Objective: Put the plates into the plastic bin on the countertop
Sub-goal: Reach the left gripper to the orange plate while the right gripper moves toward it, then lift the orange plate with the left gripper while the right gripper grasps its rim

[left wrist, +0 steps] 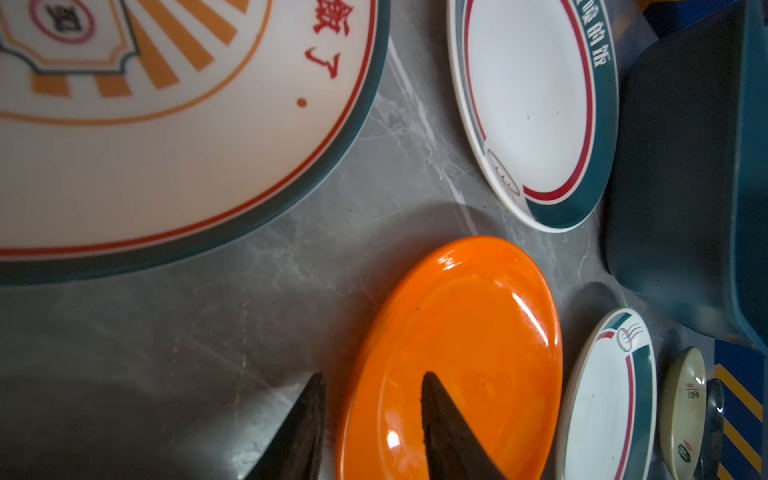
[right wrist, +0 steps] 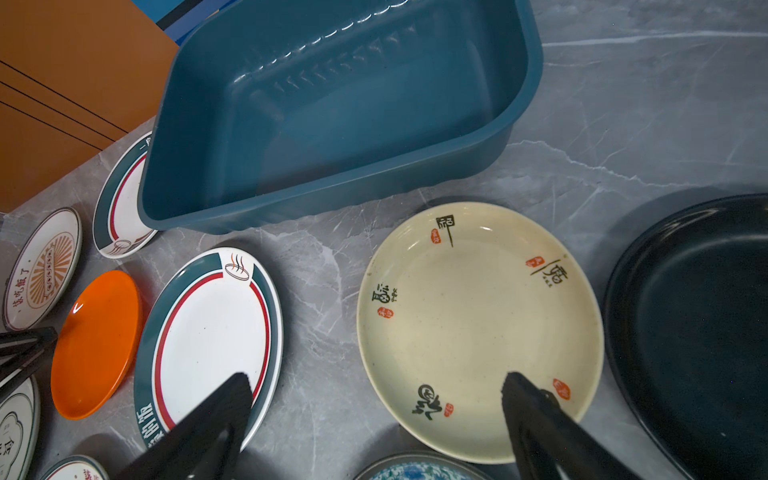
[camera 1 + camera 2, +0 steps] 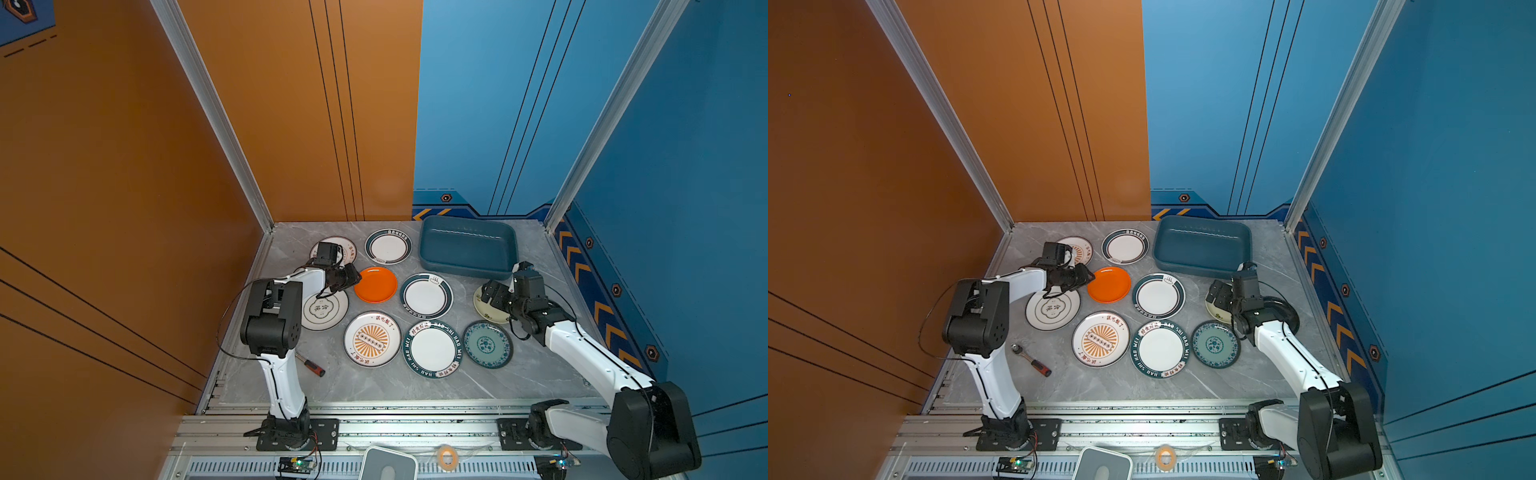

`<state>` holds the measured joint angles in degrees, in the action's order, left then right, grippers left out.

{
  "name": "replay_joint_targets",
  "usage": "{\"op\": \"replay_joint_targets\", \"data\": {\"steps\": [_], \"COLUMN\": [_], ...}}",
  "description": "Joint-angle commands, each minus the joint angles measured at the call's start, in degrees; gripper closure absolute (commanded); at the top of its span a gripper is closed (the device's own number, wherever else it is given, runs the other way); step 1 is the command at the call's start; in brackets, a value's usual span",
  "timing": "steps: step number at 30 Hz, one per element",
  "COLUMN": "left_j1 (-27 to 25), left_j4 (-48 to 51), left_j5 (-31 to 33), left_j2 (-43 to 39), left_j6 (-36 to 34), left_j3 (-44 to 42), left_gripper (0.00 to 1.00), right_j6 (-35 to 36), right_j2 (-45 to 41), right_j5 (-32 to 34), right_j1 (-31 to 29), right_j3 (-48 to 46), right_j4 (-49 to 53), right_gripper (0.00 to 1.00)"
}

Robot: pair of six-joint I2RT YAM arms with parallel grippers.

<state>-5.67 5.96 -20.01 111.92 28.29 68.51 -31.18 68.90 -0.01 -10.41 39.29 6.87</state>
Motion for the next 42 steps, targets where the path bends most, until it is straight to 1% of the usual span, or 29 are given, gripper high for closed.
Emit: {"op": "replay_joint_targets", "data": {"steps": [1,7,14,16,20,26,30,36,42], "left_j1": [-0.3,-0.4,-0.4,-0.4,-0.4,-0.2,0.2,0.8,0.8], "left_j4": [1.4,1.0,-1.2,-1.7,-2.6,-3.0,-3.2,-2.6,0.6], "left_j5": [-1.2,-3.1,-3.4,-3.7,-4.5,-4.5,-5.0,-5.5,-6.2], "left_j2": [1.0,1.9,0.8,0.9,1.2,0.7,-0.2,-4.7,-12.3], "left_j6": [-1.2,-0.8,0.1,0.3,0.7,1.0,1.3,2.0,2.2], "left_j3": [1.2,1.4,-1.8,-2.2,-2.3,-2.8,-3.2,-4.5,-6.2], "left_gripper": [0.62,0.67,0.74,0.76,0.86,0.91,1.0,1.0,1.0], "right_j6": [-0.8,-0.9,-1.2,-1.3,-1.5,-1.6,-1.5,-1.9,-3.7], "right_j2": [0.4,0.3,0.0,0.1,0.2,-0.8,-1.3,-1.7,-1.2], "right_j5": [0.3,0.6,0.8,0.8,0.5,0.7,0.1,-4.5,-7.3], "right_j1": [-0.3,-0.3,-0.2,-0.2,-0.2,-0.2,-0.2,-0.7,-3.9], "right_j3": [-1.1,-1.6,-1.7,-1.7,-1.8,-2.4,-2.4,-1.2,0.8], "right_j4": [-0.8,-0.8,-0.7,-0.8,-0.8,-0.4,-0.1,0.5,-0.1], "right_gripper": [0.04,0.04,0.04,0.04,0.04,0.04,0.04,0.04,0.05]}}
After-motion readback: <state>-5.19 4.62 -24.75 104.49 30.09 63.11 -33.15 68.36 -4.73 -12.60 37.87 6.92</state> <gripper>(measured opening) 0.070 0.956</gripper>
